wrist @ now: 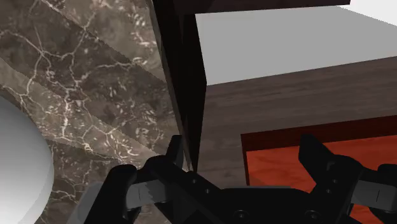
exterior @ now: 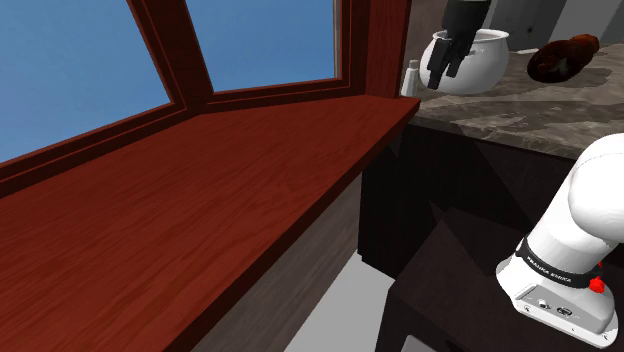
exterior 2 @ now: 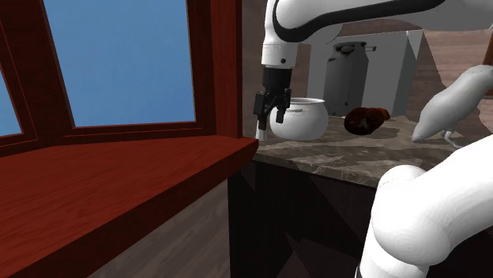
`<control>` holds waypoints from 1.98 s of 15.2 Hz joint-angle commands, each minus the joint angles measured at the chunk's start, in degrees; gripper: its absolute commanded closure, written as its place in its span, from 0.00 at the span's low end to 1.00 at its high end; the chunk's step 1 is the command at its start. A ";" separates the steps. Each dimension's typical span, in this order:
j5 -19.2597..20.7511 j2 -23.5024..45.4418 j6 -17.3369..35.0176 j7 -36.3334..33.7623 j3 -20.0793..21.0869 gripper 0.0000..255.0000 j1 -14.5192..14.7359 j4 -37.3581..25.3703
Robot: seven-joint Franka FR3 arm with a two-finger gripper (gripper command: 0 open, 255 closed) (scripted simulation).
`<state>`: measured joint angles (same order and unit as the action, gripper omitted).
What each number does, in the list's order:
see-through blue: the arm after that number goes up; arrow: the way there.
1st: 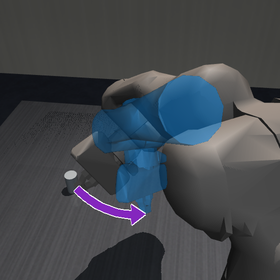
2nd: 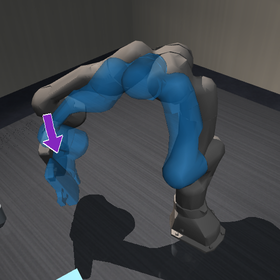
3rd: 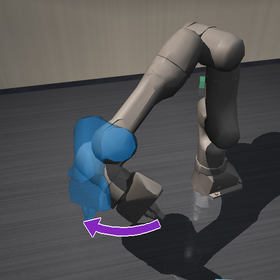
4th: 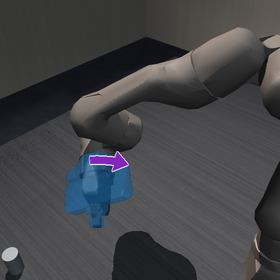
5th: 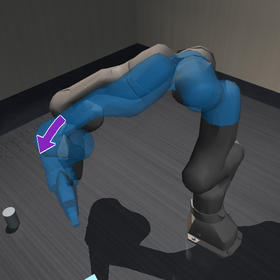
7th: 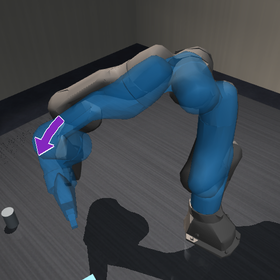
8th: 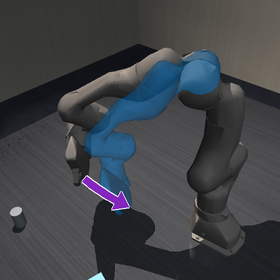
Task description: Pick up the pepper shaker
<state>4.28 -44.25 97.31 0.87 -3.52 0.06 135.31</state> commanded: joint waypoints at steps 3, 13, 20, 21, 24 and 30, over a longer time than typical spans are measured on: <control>1.41 3.24 1.10 3.00 -2.08 0.00 -0.32 -2.03; 4.68 21.74 5.14 17.78 -11.45 0.00 -0.71 -16.56; 2.43 36.94 5.54 28.68 -16.82 0.00 -1.16 -31.31; 1.78 39.30 5.35 30.29 -17.45 0.00 -1.39 -33.79; 1.37 40.84 6.73 31.28 -17.79 0.00 -1.69 -33.90; 1.55 40.67 11.04 30.92 -17.84 0.00 -1.74 -29.43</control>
<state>5.86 -3.71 107.67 31.83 -21.35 -1.68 105.35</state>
